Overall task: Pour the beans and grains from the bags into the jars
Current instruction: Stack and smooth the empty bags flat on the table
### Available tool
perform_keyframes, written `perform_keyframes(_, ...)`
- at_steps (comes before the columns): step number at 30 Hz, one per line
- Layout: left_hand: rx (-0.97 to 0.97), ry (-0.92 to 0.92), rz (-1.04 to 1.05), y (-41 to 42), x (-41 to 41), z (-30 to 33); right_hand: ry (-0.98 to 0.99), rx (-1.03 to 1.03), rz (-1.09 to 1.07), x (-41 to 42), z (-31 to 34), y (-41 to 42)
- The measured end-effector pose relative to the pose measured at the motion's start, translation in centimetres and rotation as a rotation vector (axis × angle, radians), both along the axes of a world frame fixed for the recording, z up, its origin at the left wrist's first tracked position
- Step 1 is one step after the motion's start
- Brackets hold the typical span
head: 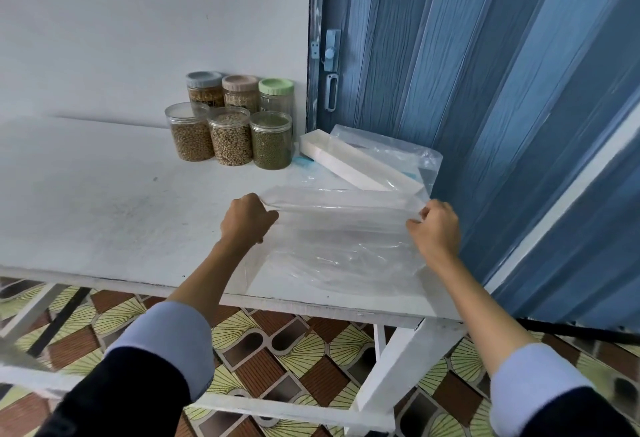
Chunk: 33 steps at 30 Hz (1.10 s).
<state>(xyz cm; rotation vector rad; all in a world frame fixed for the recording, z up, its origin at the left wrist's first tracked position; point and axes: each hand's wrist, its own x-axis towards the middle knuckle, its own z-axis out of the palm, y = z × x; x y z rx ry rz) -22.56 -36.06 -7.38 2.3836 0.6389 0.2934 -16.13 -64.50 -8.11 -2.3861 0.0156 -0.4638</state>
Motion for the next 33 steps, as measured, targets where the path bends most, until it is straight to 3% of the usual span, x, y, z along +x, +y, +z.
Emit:
perform_keyframes(4,-0.273,-0.029,-0.141,0.6,-1.0,-0.1,0.143,0.329,0.163,-0.1,-0.2,-1.6)
perform_keyframes(7,-0.457,-0.067,-0.269,0.6,-2.1,-0.2,0.214,0.453,0.244,-0.9,-0.3,-2.5)
perform_keyframes(10,-0.477,-0.078,-0.4,0.6,-3.1,-0.9,0.243,0.49,0.387,-2.5,-0.7,-3.1)
perform_keyframes(13,-0.446,-0.01,-0.48,0.0,-3.6,-2.1,0.245,0.479,0.396,-3.6,-1.7,-3.0)
perform_keyframes(16,-0.438,-0.073,-0.409,-1.2,-3.6,-3.2,0.186,0.417,0.31,-3.7,-2.8,-2.4)
perform_keyframes(22,-0.236,-0.279,-0.284,-2.6,-3.2,-4.5,0.017,0.286,0.193,-3.9,-3.7,-0.9)
perform_keyframes(27,-0.313,-0.418,-0.181,-3.7,-3.2,-4.9,-0.03,0.343,0.073,-4.1,-3.9,0.0)
perform_keyframes(33,-0.197,-0.388,-0.059,-3.9,-2.7,-5.4,-0.049,0.316,0.018,-4.0,-4.4,-0.2)
